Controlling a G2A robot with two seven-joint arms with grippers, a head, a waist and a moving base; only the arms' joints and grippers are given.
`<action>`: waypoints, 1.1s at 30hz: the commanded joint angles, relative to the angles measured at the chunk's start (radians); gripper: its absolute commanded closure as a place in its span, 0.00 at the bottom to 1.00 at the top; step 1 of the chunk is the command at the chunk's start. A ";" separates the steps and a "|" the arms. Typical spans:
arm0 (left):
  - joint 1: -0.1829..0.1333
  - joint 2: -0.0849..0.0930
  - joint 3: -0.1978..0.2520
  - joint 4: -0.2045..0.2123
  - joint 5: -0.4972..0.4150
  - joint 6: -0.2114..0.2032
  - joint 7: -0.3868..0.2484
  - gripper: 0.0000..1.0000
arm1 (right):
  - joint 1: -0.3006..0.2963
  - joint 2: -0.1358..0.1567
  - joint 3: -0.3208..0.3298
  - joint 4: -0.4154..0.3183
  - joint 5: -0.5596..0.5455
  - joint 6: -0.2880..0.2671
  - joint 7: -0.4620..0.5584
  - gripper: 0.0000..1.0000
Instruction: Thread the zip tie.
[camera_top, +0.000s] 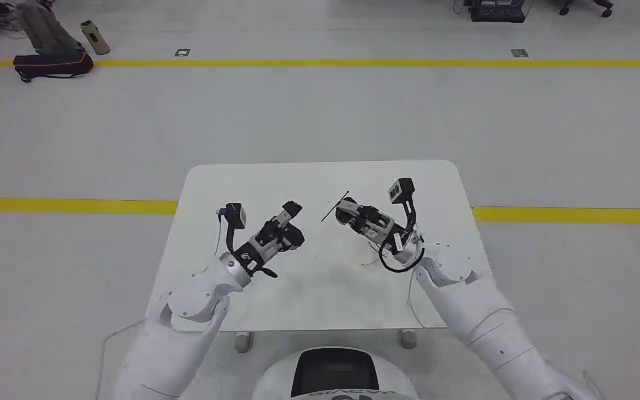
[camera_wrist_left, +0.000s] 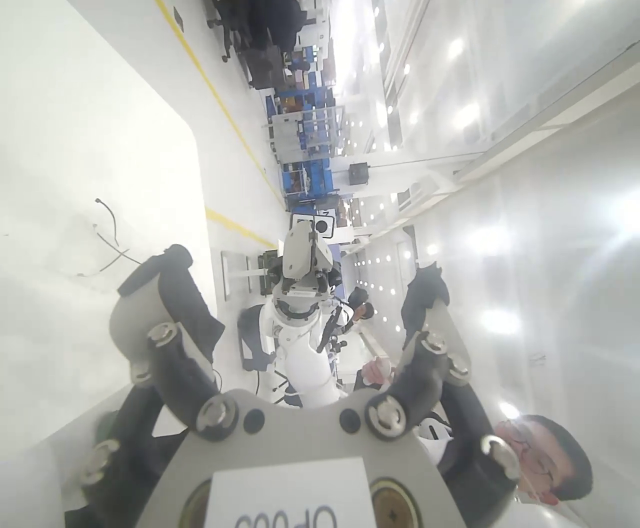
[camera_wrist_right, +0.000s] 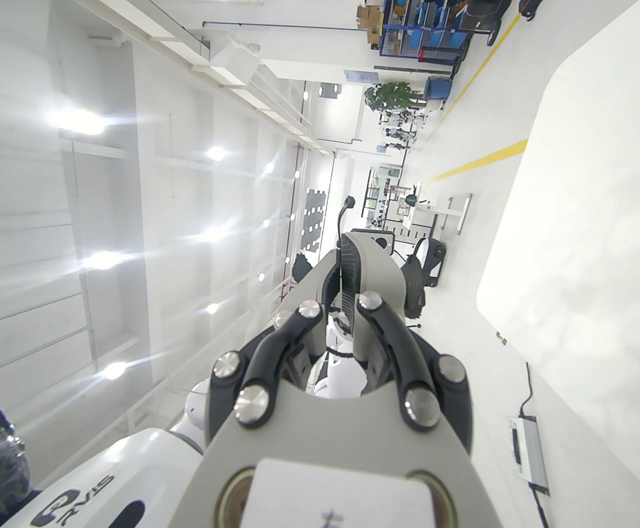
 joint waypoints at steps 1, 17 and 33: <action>-0.001 0.000 0.001 0.000 0.002 0.000 0.002 0.00 | -0.003 -0.001 -0.004 -0.007 -0.007 0.005 -0.005 1.00; -0.040 -0.009 0.062 0.013 -0.014 -0.060 0.030 0.00 | 0.000 -0.024 -0.039 0.030 0.007 0.000 -0.044 1.00; -0.065 -0.017 0.098 0.024 -0.003 -0.091 0.083 0.00 | -0.016 -0.032 -0.047 0.004 -0.037 0.018 -0.114 1.00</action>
